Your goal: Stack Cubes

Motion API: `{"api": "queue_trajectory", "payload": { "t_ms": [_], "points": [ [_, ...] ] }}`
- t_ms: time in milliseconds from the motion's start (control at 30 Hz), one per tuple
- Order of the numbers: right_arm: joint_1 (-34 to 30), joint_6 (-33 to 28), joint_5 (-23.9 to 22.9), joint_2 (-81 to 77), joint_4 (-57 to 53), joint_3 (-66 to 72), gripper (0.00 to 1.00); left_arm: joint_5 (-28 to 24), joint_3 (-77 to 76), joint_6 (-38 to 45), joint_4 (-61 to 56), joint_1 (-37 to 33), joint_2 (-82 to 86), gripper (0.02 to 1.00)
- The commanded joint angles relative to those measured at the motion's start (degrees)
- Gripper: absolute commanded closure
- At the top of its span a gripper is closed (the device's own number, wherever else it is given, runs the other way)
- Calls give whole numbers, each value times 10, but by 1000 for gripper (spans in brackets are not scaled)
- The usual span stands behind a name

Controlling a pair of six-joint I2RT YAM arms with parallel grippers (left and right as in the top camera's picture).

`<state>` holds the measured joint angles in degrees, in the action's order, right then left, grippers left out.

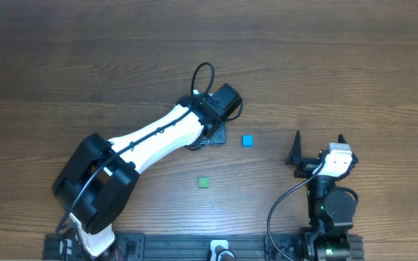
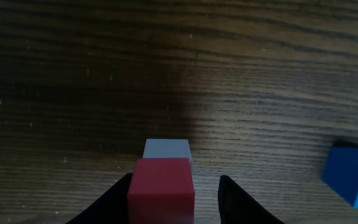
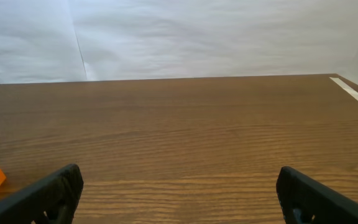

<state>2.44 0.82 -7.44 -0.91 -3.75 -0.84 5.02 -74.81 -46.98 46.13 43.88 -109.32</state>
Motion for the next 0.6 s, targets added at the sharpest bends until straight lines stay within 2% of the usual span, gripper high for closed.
{"api": "queue_trajectory", "payload": {
  "t_ms": [33,467,500,600],
  "points": [
    [0,-3,5,5,1,5,7,9,-10,3,-3,2,-18,581],
    [0,-3,5,5,1,5,7,10,-10,3,-7,1,-19,557],
    [0,-2,5,5,1,5,7,11,-10,3,-9,1,-19,516],
    [0,-3,5,5,1,5,7,16,-20,3,-11,-3,-19,251]
  ]
}}
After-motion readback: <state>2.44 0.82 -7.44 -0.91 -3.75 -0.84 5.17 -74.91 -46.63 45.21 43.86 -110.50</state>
